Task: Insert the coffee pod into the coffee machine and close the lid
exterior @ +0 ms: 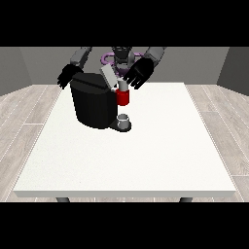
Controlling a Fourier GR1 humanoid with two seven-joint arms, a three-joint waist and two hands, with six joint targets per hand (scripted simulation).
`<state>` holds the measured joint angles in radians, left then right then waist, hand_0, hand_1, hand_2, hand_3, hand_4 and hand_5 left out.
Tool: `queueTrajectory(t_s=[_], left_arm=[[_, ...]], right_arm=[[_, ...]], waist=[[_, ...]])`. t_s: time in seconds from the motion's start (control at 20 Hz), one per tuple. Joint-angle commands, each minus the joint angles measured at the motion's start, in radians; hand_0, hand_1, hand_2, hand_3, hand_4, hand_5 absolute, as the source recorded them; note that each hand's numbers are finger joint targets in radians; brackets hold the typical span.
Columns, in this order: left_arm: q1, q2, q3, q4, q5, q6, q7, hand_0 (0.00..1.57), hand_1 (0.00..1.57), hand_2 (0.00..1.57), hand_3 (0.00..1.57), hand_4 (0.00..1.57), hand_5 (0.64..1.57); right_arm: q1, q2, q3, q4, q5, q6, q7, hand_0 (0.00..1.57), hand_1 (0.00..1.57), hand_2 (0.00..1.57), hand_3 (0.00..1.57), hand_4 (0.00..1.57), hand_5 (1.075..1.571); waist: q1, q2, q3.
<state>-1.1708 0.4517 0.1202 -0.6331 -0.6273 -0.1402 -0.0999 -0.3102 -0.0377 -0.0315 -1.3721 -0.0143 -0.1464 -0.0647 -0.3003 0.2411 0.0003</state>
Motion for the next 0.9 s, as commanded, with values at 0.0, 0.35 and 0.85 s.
queueTrajectory(t_s=[0.0, 0.35, 0.85], left_arm=[[0.013, -0.019, 0.002, 0.011, -0.002, 0.017, -0.023, 1.23, 1.23, 1.28, 1.21, 0.51, 1.571], [-0.005, -0.034, -0.009, 0.019, -0.017, 0.006, -0.016, 1.19, 1.19, 1.26, 1.2, 0.49, 1.571], [-0.019, 0.014, 0.003, 0.036, -0.029, -0.018, -0.033, 1.21, 1.21, 1.26, 1.19, 0.49, 1.571]], right_arm=[[0.0, 0.008, 0.006, -0.023, 0.01, -0.021, 0.019, 0.0, 0.0, 0.0, 0.0, 0.54, 1.571], [-0.047, 0.026, 0.006, -0.037, 0.005, -0.055, 0.084, 0.0, 0.0, 0.0, 0.0, 0.5, 1.571], [0.001, -0.015, -0.01, -0.05, -0.017, 0.004, 0.033, 0.0, 0.0, 0.0, 0.0, 0.45, 1.571]], waist=[[-0.004, 0.009, -0.0003], [0.013, -0.007, -0.0004], [-0.008, 0.016, -0.0001]])
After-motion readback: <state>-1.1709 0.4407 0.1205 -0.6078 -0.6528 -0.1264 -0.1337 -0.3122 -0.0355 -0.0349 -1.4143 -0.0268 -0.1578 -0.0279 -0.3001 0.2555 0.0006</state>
